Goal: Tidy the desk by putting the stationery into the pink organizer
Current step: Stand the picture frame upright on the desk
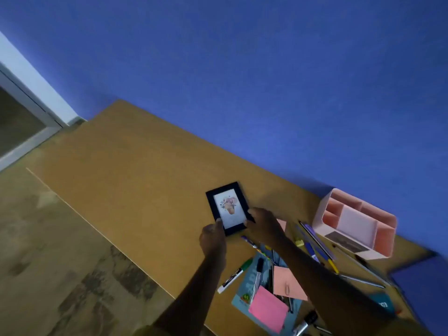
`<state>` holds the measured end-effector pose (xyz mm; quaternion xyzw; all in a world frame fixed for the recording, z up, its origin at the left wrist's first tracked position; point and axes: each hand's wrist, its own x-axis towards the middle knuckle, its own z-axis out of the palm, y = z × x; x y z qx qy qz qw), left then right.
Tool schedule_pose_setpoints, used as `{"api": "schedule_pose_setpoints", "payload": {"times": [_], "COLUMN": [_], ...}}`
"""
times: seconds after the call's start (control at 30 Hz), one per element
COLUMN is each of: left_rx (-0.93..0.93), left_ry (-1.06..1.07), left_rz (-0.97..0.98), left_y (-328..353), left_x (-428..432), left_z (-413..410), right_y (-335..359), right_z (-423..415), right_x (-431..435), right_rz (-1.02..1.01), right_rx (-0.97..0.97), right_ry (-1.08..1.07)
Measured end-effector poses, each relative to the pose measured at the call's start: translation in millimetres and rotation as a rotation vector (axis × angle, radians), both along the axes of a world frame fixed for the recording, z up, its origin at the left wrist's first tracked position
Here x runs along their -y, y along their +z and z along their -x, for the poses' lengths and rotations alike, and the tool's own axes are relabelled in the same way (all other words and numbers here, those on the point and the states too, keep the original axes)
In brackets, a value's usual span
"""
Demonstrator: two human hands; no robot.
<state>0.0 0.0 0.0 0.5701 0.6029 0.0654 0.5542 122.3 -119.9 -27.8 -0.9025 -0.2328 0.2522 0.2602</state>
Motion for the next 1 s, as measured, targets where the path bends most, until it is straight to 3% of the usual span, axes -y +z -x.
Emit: {"api": "schedule_pose_setpoints", "payload": {"times": [0.33,0.5,0.7,1.0], "left_rx": [0.070,0.093,0.063,0.286], "left_ry": [0.088,0.141,-0.017,-0.042], "left_rz": [0.053,0.107,0.150,0.161], "left_y": [-9,-9,-26,-13], "left_x": [-11,-13,-28,-38], "left_z": [-14,-19,-17,-12], "right_y": [9,-21,-5,9], "right_z": [-11,-25,-31,-39], "right_x": [-15,-16,-19,-29], "right_rz": [0.019,0.024,-0.030,-0.157], "right_rx": [-0.108,-0.148,-0.200,-0.367], "right_ry": [-0.074,-0.101,-0.146,-0.313]}}
